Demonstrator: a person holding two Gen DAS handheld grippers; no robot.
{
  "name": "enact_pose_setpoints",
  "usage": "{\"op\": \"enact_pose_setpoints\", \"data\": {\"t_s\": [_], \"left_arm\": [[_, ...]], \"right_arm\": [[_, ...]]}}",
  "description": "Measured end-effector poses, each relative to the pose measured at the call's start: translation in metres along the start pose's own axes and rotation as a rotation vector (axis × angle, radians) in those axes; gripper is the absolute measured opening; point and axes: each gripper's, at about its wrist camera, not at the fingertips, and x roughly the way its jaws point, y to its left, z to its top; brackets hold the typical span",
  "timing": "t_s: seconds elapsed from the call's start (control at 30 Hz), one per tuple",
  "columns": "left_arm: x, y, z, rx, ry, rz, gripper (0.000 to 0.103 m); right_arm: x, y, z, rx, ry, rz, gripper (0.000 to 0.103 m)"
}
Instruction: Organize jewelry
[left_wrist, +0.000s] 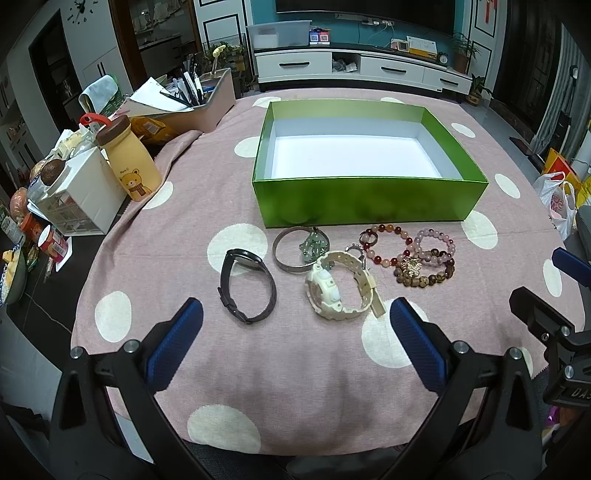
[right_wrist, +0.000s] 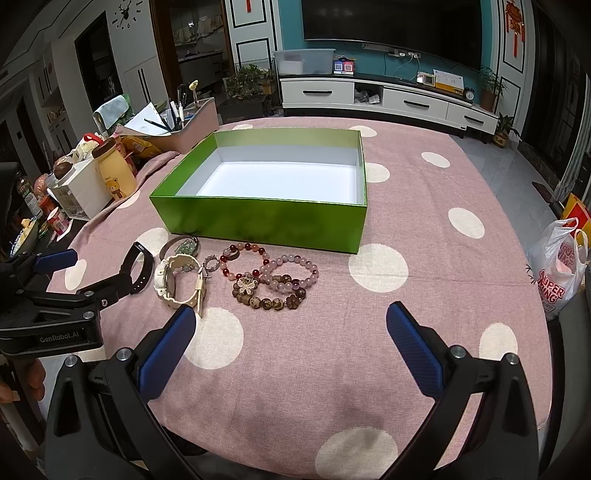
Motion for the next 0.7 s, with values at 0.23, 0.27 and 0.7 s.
{"op": "enact_pose_setpoints", "data": {"t_s": [0.23, 0.27, 0.7], "left_arm": [[0.000, -0.003, 0.000, -0.001, 0.001, -0.010, 0.101], [0.001, -0.003, 0.000, -0.005, 0.002, -0.014, 0.101], [0.031, 0.052, -0.016, -0.211, 0.038, -0.111, 0.101]], "right_arm": [[0.000, -0.001, 0.000, 0.001, -0.001, 0.001, 0.102], [0.001, -0.001, 0.000, 0.002, 0.000, 0.002, 0.102], [0.014, -0.021, -0.005, 0.098, 0.020, 0.084, 0.102]]}}
